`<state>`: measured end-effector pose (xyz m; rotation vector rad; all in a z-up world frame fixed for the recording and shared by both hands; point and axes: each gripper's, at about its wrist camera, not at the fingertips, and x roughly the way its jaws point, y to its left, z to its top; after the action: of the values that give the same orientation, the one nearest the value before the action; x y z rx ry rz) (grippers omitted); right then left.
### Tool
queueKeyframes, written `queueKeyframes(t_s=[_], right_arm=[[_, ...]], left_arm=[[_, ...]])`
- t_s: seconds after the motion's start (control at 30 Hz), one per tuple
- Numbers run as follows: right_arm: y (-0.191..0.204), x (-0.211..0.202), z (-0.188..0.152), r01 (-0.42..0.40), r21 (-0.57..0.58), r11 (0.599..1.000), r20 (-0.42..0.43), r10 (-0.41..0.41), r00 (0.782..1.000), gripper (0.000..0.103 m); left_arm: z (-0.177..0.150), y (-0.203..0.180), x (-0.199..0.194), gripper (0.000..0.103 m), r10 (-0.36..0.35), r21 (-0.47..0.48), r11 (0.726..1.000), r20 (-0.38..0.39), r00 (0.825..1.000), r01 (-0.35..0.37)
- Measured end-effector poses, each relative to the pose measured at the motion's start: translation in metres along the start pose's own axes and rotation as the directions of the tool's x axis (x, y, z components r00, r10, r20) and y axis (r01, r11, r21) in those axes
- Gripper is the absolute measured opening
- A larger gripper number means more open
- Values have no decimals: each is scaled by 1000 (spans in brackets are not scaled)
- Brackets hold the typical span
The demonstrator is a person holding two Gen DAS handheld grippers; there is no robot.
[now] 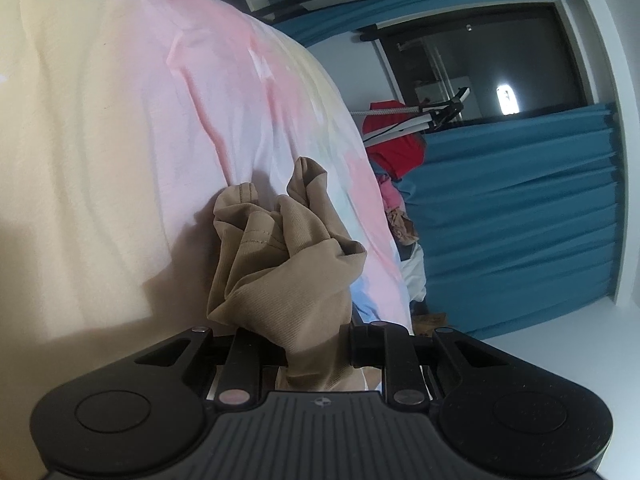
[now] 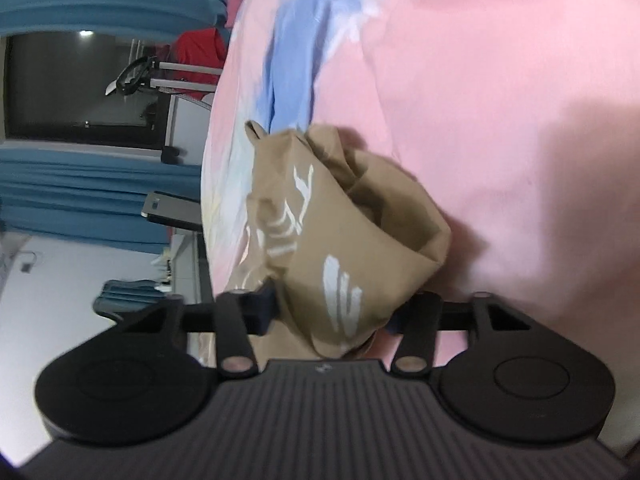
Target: Fold clothes
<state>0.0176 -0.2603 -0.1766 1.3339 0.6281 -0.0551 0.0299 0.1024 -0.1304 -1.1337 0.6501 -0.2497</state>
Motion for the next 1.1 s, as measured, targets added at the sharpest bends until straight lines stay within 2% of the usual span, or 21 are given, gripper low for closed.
queueKeyframes(t_s=[0.07, 0.13, 0.33, 0.43, 0.53, 0.63, 0.7, 0.8, 0.87, 1.0, 1.1], right_arm=[[6, -4, -1, -3, -49, 999, 22, 4, 1000, 28], [13, -10, -2, -10, -97, 995, 44, 14, 999, 25], [31, -39, 12, -50, -127, 991, 98, 63, 993, 23], [46, -57, 28, -84, -113, 990, 117, 98, 988, 23], [65, -72, 56, -99, -105, 990, 147, 114, 983, 23], [85, -81, 100, -78, -99, 992, 187, 95, 978, 23], [97, -84, 141, -55, -98, 994, 224, 76, 972, 23], [115, -85, 203, -19, -105, 994, 282, 48, 958, 23], [127, -82, 245, 14, -120, 993, 322, 26, 947, 23], [142, -68, 327, 48, -155, 987, 386, 16, 922, 23], [140, -53, 365, 68, -204, 977, 432, 28, 902, 23]], left_arm=[[1, -1, -1, 23, -7, 4, 1000, 0, 1000, 7], [3, -3, -2, 23, -14, 9, 1000, 0, 1000, 14], [3, -26, -10, 23, -49, 64, 997, -25, 999, 50], [3, -54, -8, 23, -67, 65, 995, -60, 996, 70], [-3, -95, 8, 23, -61, 112, 991, -100, 993, 73], [-10, -143, 55, 23, -47, 114, 991, -158, 986, 65], [-16, -175, 91, 23, -41, 114, 991, -199, 979, 65], [-27, -222, 163, 23, -46, 99, 992, -269, 962, 76], [-36, -255, 212, 23, -46, 139, 986, -301, 952, 92], [-52, -306, 299, 23, -82, 200, 967, -345, 935, 159], [-66, -322, 351, 23, -132, 242, 943, -358, 924, 228]])
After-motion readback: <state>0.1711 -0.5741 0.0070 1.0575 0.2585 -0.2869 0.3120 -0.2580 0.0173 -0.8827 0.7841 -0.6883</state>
